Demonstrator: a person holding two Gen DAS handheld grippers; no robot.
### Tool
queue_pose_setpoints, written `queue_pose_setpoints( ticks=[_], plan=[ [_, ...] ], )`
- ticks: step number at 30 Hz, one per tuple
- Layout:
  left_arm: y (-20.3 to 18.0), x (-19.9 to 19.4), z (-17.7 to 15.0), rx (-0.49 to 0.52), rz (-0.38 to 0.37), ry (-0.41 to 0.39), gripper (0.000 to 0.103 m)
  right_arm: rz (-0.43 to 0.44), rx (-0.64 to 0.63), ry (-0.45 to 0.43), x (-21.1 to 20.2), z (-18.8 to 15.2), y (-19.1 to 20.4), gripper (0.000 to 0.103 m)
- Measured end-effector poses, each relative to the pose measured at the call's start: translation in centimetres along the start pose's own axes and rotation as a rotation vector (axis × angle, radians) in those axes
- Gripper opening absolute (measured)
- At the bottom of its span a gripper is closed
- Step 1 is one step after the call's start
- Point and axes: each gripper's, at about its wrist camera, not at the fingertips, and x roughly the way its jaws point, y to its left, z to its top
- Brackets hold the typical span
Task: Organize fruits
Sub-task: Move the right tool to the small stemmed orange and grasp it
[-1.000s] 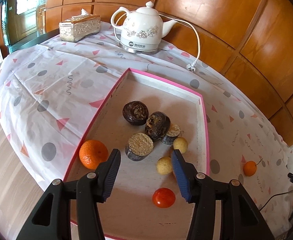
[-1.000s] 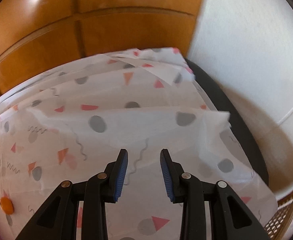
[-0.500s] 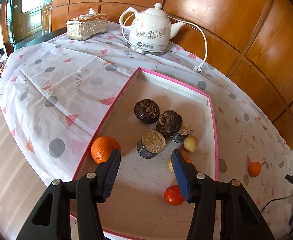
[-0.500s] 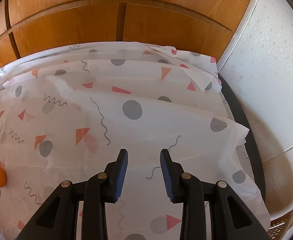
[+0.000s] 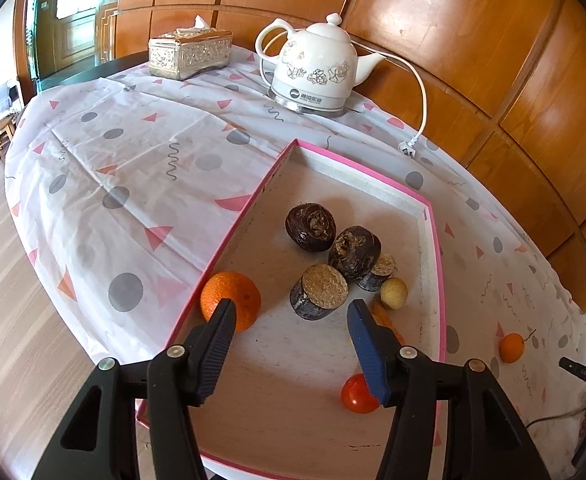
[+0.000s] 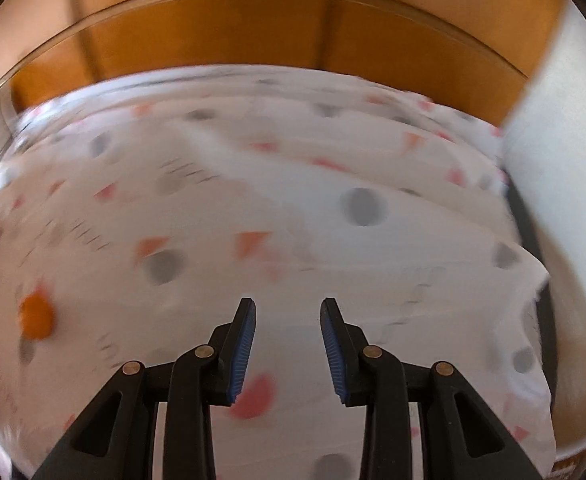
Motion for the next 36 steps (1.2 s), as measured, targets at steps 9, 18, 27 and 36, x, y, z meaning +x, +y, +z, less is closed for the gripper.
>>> queue_pose_setpoints(
  ticks=[9,18,27,36],
  plan=[
    [0.2,-0.3,-0.2,-0.008,-0.001,-0.001,0.059,0.232,-0.111,-0.031,-2.6,0.3,8.6,0.034],
    [1.1,-0.8,-0.3,-0.036,-0.008,-0.013,0.061,0.365,-0.136,-0.059,-4.4,-0.2,13.2,0.035],
    [1.5,-0.8,-0.3,-0.055,-0.024,-0.013,0.064,0.299,-0.273,-0.041,-4.1,-1.4,14.6,0.048],
    [1.6,-1.3,-0.4,-0.057,-0.03,-0.023,0.065,0.3,-0.335,-0.008,-2.0,-1.2,17.6,0.048]
  ],
)
